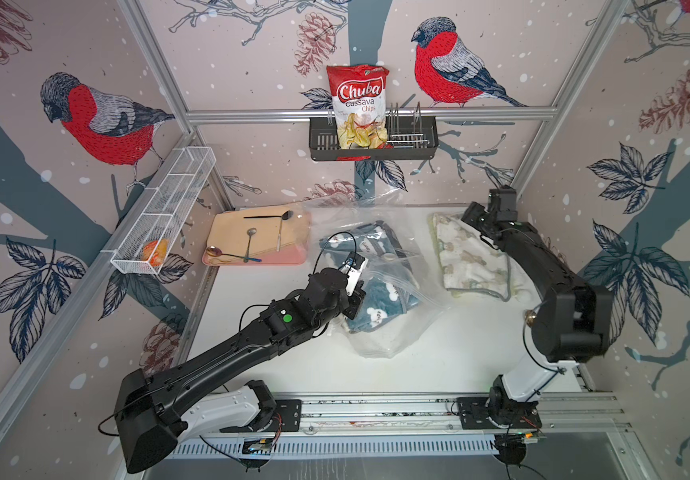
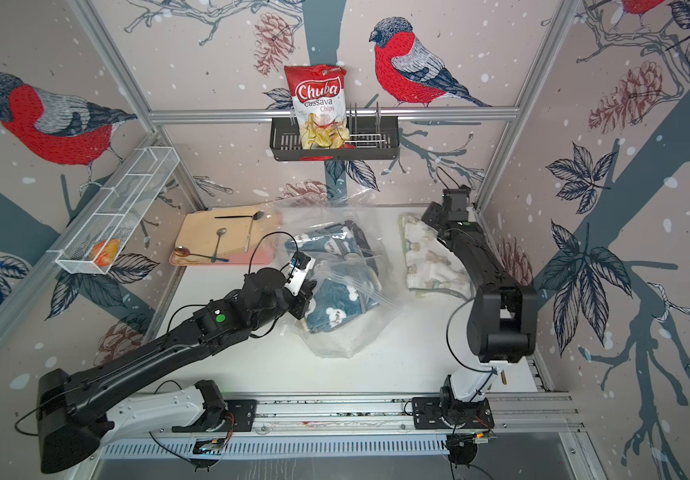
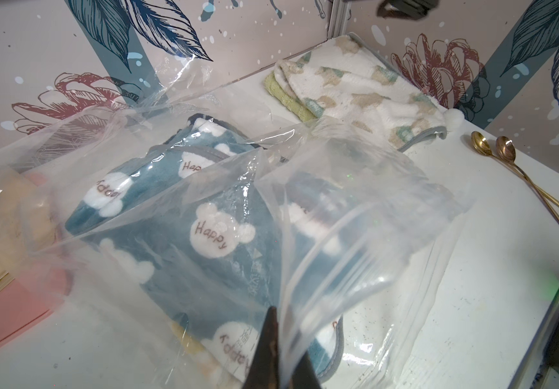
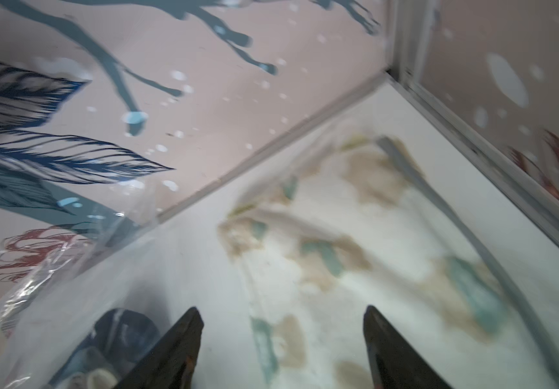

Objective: Take the blanket out of the vacuum bag
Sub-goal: Place the blanket at the corner of the board.

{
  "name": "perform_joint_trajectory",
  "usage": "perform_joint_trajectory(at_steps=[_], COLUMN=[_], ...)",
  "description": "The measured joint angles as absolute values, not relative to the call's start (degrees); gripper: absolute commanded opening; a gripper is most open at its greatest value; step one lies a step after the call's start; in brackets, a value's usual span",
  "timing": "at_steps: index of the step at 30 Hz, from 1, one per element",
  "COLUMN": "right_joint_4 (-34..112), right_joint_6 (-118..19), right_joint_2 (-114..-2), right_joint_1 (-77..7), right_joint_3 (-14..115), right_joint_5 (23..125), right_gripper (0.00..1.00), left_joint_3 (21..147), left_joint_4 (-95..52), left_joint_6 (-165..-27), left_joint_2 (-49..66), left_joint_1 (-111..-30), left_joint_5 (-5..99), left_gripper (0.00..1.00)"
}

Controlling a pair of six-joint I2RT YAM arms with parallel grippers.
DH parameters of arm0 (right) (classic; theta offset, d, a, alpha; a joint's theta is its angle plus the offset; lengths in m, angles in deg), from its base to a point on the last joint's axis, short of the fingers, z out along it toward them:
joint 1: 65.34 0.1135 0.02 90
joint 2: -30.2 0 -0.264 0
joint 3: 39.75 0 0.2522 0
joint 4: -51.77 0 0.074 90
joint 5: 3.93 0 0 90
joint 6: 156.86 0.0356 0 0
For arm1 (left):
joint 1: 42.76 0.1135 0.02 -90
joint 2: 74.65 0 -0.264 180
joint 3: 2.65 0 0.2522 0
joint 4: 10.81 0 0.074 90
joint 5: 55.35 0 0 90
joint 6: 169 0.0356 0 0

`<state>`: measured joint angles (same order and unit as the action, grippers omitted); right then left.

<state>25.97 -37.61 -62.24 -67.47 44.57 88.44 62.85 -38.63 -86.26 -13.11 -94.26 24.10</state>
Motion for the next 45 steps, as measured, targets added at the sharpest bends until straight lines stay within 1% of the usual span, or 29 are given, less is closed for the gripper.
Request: perform_joint_trajectory(at_steps=[4, 7, 10, 13, 16, 19, 21, 23, 25, 27, 30, 32, 33, 35, 36, 45], right_joint_4=[24.31, 25.60, 26.46, 27.57, 28.44, 29.17, 29.30, 29.54, 29.97, 30.15, 30.48, 30.89, 30.89, 30.83, 30.83, 28.27], right_joint_6=[-33.76, -33.74, -33.74, -33.78, -33.98, -34.46, -35.12, -35.07, -35.05, -35.03, -35.01, -34.72, -33.93, -33.72, -33.59, -33.93], right_joint_2=[-48.60, -41.70, -39.53, -41.48, -45.96, -48.45, -49.50, -50.51, -51.58, -53.04, -54.42, -55.03, -55.38, -55.45, -55.01, -50.48], right_joint_1=[-78.85, -84.67, -90.55, -91.55, -90.57, -89.04, -88.36, -88.36, -88.36, -87.84, -86.72, -86.59, -86.66, -86.57, -86.33, -84.21], right_joint_3=[24.90, 17.34, 13.03, 12.33, 14.39, 15.70, 15.87, 15.66, 15.22, 15.18, 15.55, 16.12, 16.79, 18.10, 18.76, 21.95], right_joint_5=[83.04, 79.81, 76.35, 71.26, 67.33, 65.75, 65.80, 66.85, 67.00, 67.68, 68.31, 68.35, 68.40, 69.10, 69.71, 75.68], right_gripper=[0.75, 0.77, 0.76, 0.71, 0.70, 0.70, 0.68, 0.64, 0.57, 0.48, 0.34, 0.17, 0.10, 0.02, 0.00, 0.00], left_joint_3=[62.85, 62.85, 62.85, 62.88, 62.88, 62.88, 62.88, 62.88, 62.88, 62.88, 62.88, 62.88, 62.88, 62.88, 62.88, 62.88], left_joint_4=[-38.63, -38.63, -38.63, -38.63, -38.63, -38.63, -38.63, -38.63, -38.63, -38.63, -38.63, -38.63, -38.63, -38.63, -38.63, -38.63], left_joint_6=[-86.57, -87.01, -87.64, -87.60, -87.66, -87.64, -87.71, -87.64, -87.73, -87.60, -87.73, -87.55, -87.62, -87.66, -87.66, -87.60], left_joint_2=[-13.77, -13.79, -13.79, -13.79, -14.03, -14.51, -14.62, -14.64, -14.64, -14.64, -14.64, -14.58, -14.51, -14.34, -14.29, -14.03], left_joint_1=[-94.26, -94.26, -94.26, -94.26, -94.28, -94.31, -94.33, -94.33, -94.33, -94.33, -94.33, -94.33, -94.33, -94.33, -94.33, -94.33], left_joint_5=[24.60, 25.81, 26.97, 27.42, 27.60, 27.60, 27.60, 27.64, 28.15, 28.32, 28.43, 28.43, 28.43, 28.43, 28.41, 28.19], left_gripper=[0.00, 0.00, 0.00, 0.00, 0.00, 0.00, 0.00, 0.00, 0.00, 0.00, 0.00, 0.00, 0.00, 0.00, 0.00, 0.00])
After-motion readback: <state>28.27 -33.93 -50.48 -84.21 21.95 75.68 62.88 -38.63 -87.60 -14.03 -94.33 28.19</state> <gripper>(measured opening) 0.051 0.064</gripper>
